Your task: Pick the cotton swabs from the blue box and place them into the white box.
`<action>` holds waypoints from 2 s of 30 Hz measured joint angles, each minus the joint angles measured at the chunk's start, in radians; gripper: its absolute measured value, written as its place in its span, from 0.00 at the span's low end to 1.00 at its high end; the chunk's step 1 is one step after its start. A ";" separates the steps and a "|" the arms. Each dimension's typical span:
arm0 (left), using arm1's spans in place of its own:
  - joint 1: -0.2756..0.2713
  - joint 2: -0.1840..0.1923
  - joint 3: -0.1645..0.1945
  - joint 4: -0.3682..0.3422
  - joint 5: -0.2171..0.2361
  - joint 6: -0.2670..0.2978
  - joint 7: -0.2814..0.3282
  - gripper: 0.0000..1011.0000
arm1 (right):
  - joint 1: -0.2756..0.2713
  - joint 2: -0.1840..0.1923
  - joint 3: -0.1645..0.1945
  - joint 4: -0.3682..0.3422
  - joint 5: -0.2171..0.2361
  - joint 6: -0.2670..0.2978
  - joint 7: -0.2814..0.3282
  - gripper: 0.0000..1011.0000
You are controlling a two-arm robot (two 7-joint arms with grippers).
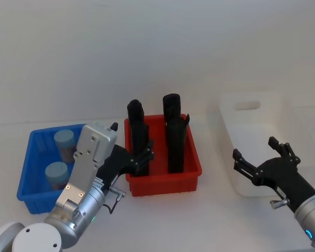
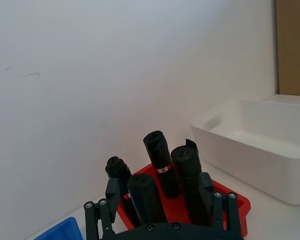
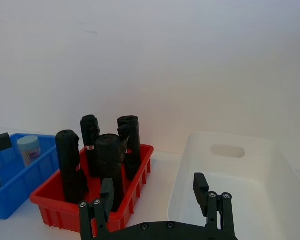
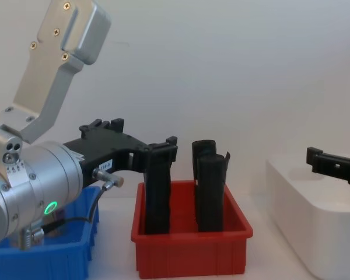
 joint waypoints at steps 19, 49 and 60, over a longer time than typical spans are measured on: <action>0.000 0.000 0.000 0.000 0.000 0.000 0.000 0.99 | 0.000 0.000 0.000 0.000 0.000 0.000 0.000 0.99; 0.000 0.000 0.000 0.000 0.000 0.000 0.000 0.99 | 0.000 0.000 0.000 0.000 0.000 0.000 0.000 0.99; -0.003 -0.003 -0.002 0.004 -0.001 0.007 -0.001 0.99 | 0.000 0.000 0.000 0.000 0.000 0.000 0.000 0.99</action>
